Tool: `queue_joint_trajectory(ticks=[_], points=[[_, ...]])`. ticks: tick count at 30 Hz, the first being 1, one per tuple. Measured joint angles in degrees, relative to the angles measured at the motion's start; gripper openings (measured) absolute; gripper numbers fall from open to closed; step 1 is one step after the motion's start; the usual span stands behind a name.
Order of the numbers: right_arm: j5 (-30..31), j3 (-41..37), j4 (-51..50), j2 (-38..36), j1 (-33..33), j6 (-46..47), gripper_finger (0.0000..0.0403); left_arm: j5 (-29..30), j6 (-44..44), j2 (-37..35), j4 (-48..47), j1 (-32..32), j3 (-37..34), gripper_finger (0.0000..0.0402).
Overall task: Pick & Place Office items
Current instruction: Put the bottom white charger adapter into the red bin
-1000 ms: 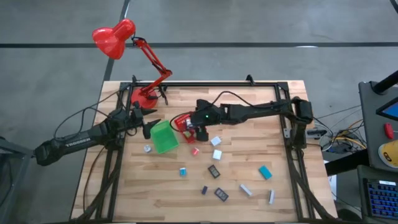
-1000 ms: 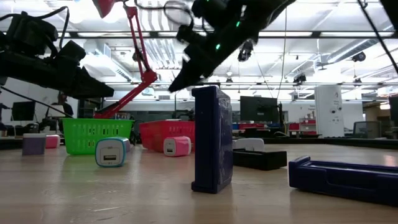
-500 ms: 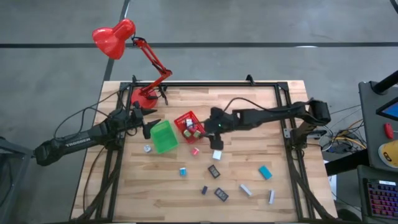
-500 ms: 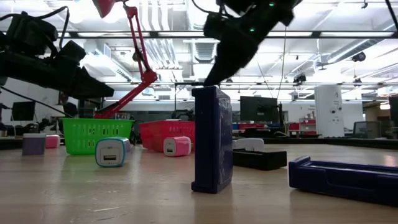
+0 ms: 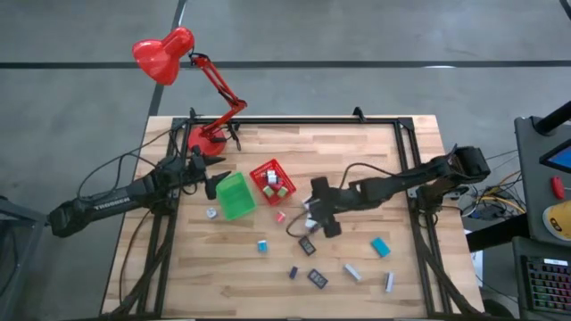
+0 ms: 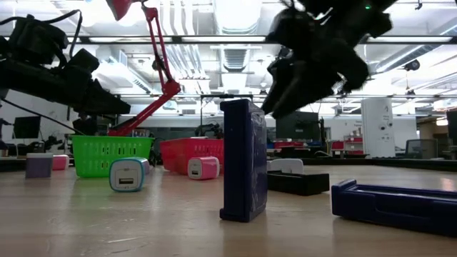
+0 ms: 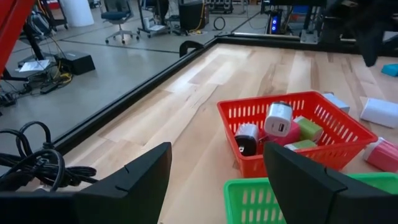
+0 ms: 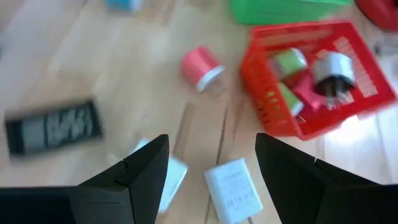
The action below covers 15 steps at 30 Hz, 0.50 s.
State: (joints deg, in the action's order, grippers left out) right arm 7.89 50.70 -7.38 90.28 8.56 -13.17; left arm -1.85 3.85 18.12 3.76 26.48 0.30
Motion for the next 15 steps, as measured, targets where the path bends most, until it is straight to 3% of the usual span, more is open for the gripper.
queue_joint_trajectory(ticks=[7,15], points=[[-2.4,-2.2,0.5,-0.2,0.5,-10.8,0.0235,0.0,0.0,0.1,0.0,0.0,0.0,0.0257],[-3.8,-2.0,0.5,-0.2,0.5,-13.7,0.0235,0.0,0.0,0.1,0.0,0.0,0.0,0.0257]])
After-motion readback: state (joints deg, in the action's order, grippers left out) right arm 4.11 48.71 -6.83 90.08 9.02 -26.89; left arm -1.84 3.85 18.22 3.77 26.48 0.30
